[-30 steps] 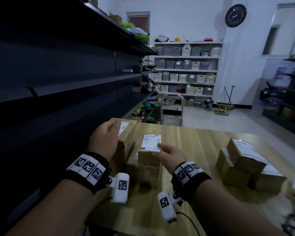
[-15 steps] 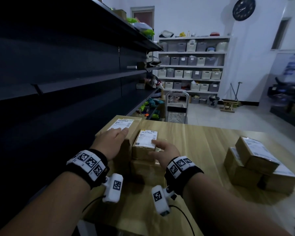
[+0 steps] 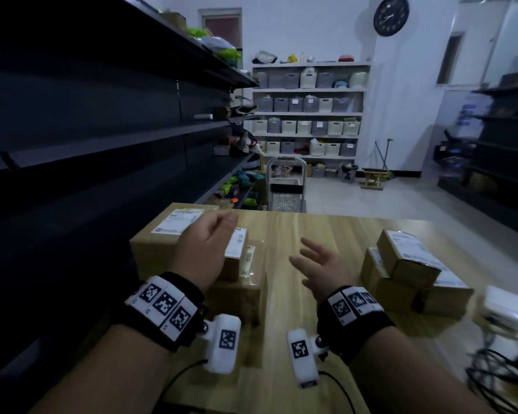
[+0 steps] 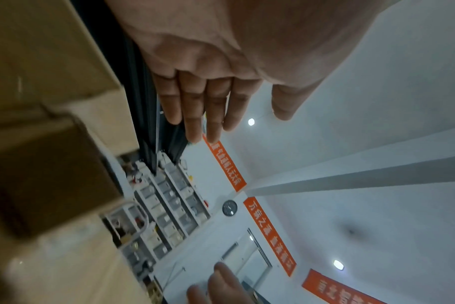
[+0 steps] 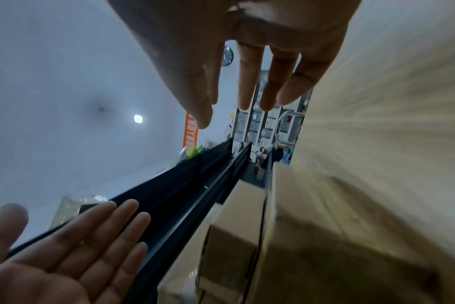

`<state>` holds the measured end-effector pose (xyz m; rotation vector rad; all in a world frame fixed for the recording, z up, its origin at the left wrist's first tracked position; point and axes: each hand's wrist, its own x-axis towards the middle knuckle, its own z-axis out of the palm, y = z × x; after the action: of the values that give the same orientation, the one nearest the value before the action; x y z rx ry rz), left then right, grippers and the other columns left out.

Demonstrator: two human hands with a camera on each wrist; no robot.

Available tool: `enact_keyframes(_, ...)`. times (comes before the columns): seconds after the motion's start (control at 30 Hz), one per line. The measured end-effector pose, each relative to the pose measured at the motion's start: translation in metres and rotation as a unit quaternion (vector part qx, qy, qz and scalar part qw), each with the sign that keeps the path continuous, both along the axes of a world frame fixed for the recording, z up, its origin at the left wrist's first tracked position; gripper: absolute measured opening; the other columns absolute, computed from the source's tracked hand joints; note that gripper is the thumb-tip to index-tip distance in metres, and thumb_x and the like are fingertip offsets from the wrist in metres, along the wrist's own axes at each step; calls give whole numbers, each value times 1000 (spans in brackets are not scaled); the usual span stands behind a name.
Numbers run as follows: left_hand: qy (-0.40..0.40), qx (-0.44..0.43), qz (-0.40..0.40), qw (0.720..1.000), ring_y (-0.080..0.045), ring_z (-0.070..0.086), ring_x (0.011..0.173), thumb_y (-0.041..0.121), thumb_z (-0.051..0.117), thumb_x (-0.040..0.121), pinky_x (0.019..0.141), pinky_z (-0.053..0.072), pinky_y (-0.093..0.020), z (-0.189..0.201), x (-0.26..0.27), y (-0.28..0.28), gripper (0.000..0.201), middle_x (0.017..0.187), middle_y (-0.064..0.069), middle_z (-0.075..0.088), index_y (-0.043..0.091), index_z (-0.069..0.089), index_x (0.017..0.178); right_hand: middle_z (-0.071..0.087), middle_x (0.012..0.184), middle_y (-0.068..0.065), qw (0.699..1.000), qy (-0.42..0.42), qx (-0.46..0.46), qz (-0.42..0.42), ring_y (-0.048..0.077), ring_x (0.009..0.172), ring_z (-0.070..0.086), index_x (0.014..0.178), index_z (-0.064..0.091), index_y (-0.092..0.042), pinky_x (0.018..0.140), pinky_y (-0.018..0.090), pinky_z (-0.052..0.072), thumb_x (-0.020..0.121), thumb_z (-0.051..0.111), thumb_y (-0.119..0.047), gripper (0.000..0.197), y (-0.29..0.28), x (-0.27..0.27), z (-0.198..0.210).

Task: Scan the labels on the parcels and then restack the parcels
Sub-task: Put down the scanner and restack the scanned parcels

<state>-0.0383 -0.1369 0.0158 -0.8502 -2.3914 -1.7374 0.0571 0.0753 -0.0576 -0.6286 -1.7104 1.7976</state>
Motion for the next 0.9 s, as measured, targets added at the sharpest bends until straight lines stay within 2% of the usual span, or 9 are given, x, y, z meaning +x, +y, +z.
enact_keyframes(0.13,-80,11,-83,993,-12,70,112,57,52,110,104,58,-45,-20,27,44,43,118,6,77,26,72,131,71,123,-1,997,23,-31,-71,16,110,69,122,72,-33,86,36,58,89,82,-16,38,33,45,-5)
enact_keyframes(0.27,-151,29,-121,981,-29,75,114,76,61,91,106,59,-59,-43,51,98,55,117,-5,81,26,76,107,75,118,3,987,14,-26,-156,22,104,71,118,73,-28,80,40,61,87,85,-24,33,70,87,-3)
enact_keyframes(0.33,-175,22,-139,975,-30,75,114,81,61,79,105,60,-59,-57,59,126,61,116,-7,81,27,75,103,76,112,1,978,6,-22,-209,23,102,72,114,73,-28,88,46,63,86,86,-30,31,88,105,1)
enact_keyframes(0.43,-176,-8,-182,967,-19,73,114,71,64,92,109,58,-55,-72,72,166,39,114,4,78,35,70,104,75,106,-6,960,11,-27,-277,20,100,72,108,70,-31,97,51,61,87,84,-31,25,113,127,6)
enact_keyframes(0.5,-182,-20,-205,962,-14,68,120,75,63,94,115,55,-53,-76,80,189,37,119,11,73,40,65,105,74,116,-2,953,8,-37,-302,21,104,71,119,69,-30,98,52,60,91,80,-31,30,127,137,8)
enact_keyframes(0.63,-205,-17,-233,951,-19,57,137,117,44,52,125,42,-56,-79,93,231,130,139,9,61,28,59,146,69,128,0,951,-6,-22,-309,23,111,66,139,64,-23,96,35,52,100,68,-28,39,146,145,7)
enact_keyframes(0.7,-202,-27,-253,946,-19,55,140,119,36,48,128,39,-55,-78,99,249,148,140,7,59,22,52,158,66,136,-1,954,-42,-9,-296,25,120,64,145,61,-22,103,33,47,102,64,-32,44,156,142,3)
enact_keyframes(0.83,-213,-36,-291,932,-9,63,126,104,35,72,119,41,-36,-64,117,259,109,142,6,65,33,56,151,76,123,15,960,-127,35,-246,39,112,69,102,74,-16,96,41,55,102,61,-36,24,163,135,-3)
enact_keyframes(0.9,-210,-38,-305,928,4,61,111,92,34,80,109,40,-31,-62,122,258,81,134,9,66,39,57,136,77,118,20,961,-145,55,-228,40,112,70,104,77,-9,91,40,55,103,59,-31,28,163,135,-4)
